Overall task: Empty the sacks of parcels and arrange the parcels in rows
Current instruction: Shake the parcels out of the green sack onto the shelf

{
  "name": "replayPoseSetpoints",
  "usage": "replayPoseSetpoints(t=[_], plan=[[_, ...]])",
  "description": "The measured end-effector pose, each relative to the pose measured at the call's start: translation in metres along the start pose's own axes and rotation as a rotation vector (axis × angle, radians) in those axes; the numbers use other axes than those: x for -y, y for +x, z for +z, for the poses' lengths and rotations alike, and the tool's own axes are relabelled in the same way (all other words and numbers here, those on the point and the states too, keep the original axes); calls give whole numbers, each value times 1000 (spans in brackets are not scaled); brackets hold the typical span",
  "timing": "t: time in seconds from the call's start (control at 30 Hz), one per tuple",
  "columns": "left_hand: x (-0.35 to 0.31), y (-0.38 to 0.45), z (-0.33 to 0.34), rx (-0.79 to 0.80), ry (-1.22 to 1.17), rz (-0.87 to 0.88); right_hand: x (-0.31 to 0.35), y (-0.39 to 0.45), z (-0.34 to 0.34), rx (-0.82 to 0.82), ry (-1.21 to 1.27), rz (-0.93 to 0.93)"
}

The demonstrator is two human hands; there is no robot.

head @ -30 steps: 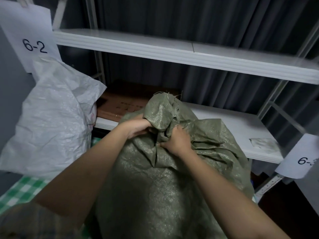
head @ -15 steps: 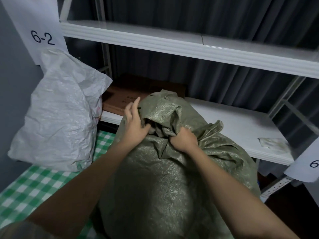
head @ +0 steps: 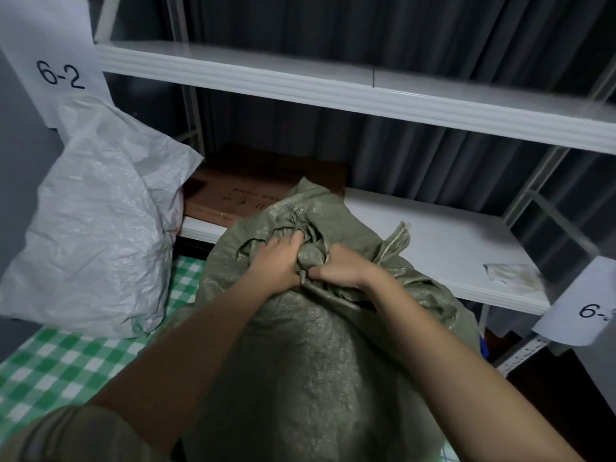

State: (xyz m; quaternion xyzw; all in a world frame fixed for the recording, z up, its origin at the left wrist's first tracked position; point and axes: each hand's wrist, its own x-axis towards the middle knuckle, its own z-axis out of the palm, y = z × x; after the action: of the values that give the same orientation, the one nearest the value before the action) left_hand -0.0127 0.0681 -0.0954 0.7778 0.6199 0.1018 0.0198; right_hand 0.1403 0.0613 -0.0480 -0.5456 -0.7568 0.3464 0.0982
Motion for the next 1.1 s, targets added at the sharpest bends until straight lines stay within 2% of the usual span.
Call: replayPoseSetpoints(t=[0.07, 0.17, 0.23, 0.3, 0.37, 0.5, 0.67, 0.8, 0.93, 1.0, 1.07, 1.1], plan=[[-1, 4, 3, 29, -10, -15, -6, -16, -1, -21, -95, -25], [-3, 8, 4, 45, -16, -32, -27, -40, -3, -99, -679, 11], [-5, 9, 2, 39, -42, -41, -43, -50, -4, -165, -874, 54], [-4, 9, 0, 11, -69, -30, -59, -52, -3, -184, -787, 127], [-2, 8, 2, -8, -127, -20, -71, -48, 3, -206, -597, 179], [6, 5, 8, -3, -433, -47, -72, -24, 20, -268, -413, 126], [14, 3, 15, 9, -675, -7, -56, 15, 51, -264, -420, 96], [20, 1, 13, 56, -708, 27, -56, 41, 71, -331, -541, 203], [43, -6, 4, 143, -786, 34, -47, 49, 65, -311, -583, 320], [62, -14, 6, 15, -894, 14, -44, 51, 65, -319, -574, 351], [85, -21, 12, -183, -777, -63, -43, 52, 68, -334, -591, 365], [95, -24, 15, -221, -677, -127, -42, 52, 69, -343, -598, 371]])
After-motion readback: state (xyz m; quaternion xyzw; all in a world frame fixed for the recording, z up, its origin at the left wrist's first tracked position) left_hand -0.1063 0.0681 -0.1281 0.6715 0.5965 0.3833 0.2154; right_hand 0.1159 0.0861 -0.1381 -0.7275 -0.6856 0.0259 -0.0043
